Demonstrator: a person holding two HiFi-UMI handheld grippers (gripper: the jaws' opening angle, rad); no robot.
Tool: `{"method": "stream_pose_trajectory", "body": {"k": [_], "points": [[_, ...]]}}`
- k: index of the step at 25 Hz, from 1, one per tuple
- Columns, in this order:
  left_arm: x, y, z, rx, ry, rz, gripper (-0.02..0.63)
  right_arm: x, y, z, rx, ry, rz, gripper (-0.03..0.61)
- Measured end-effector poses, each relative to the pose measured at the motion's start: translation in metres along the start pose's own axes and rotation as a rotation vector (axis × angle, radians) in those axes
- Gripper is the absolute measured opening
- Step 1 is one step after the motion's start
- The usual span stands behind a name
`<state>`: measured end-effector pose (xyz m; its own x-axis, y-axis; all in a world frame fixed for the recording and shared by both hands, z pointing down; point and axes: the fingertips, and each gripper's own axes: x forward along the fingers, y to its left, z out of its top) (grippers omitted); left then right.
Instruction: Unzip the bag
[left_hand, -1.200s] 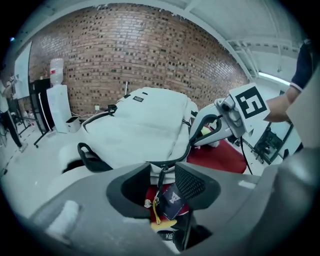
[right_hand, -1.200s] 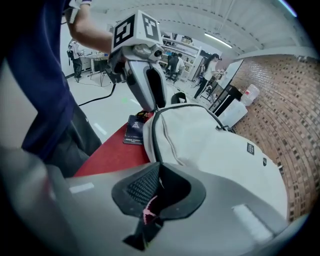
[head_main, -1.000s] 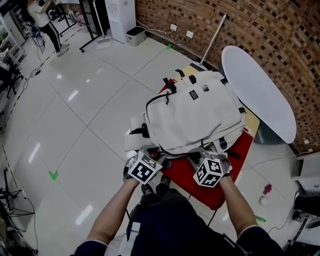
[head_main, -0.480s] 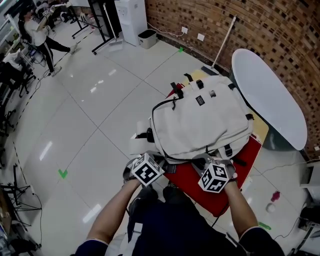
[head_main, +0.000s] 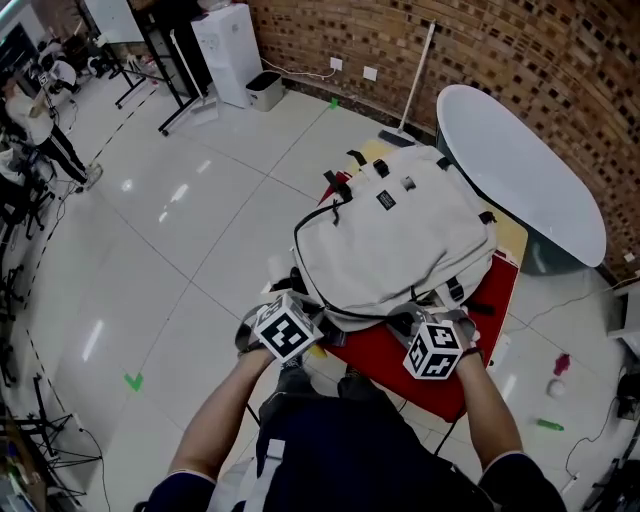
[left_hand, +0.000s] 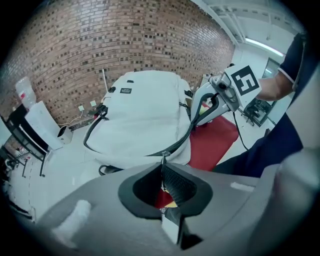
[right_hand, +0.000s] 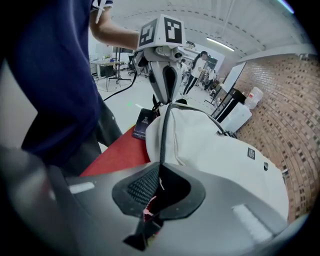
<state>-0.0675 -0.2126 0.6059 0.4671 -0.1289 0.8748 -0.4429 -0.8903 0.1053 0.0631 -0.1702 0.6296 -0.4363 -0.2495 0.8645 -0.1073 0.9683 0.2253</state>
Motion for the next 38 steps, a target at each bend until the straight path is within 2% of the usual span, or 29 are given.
{"method": "stream_pose_trajectory", "body": {"k": [8,12,16,19,22,24,26,29,31,33,36,38], "points": [[-0.015,0.039,0.004,0.086,-0.010,-0.062,0.018,0.001,-0.001,0.003,0.127,0.062,-0.044,0.017],[-0.020,0.067,0.000,0.103,0.004,-0.065,0.018,0.001,-0.002,0.002,0.198,0.086,-0.077,0.017],[-0.020,0.084,0.003,0.109,-0.014,-0.110,0.018,0.001,-0.004,0.001,0.260,0.122,-0.101,0.017],[-0.018,0.105,0.006,0.142,-0.018,-0.100,0.018,0.002,-0.005,0.001,0.310,0.151,-0.126,0.018],[-0.014,0.110,0.011,0.158,-0.039,-0.149,0.019,0.002,-0.007,0.003,0.389,0.157,-0.175,0.023],[-0.013,0.113,0.010,0.164,-0.045,-0.170,0.018,-0.002,-0.012,0.008,0.473,0.142,-0.215,0.053],[-0.014,0.115,0.012,0.174,-0.058,-0.187,0.018,-0.015,-0.024,0.024,0.570,0.088,-0.277,0.129],[-0.016,0.109,0.015,0.180,-0.078,-0.220,0.017,-0.027,-0.055,0.072,0.629,-0.051,-0.357,0.116],[-0.015,0.113,0.013,0.171,-0.067,-0.204,0.017,-0.011,-0.075,0.111,0.596,-0.130,-0.335,0.106],[-0.016,0.111,0.014,0.164,-0.063,-0.206,0.017,0.017,-0.086,0.138,0.556,-0.154,-0.278,0.111],[-0.020,0.110,0.016,0.169,-0.046,-0.192,0.015,0.048,-0.089,0.144,0.513,-0.115,-0.173,0.138],[-0.025,0.111,0.021,0.165,-0.048,-0.191,0.015,0.051,-0.087,0.143,0.513,-0.120,-0.113,0.072]]}}
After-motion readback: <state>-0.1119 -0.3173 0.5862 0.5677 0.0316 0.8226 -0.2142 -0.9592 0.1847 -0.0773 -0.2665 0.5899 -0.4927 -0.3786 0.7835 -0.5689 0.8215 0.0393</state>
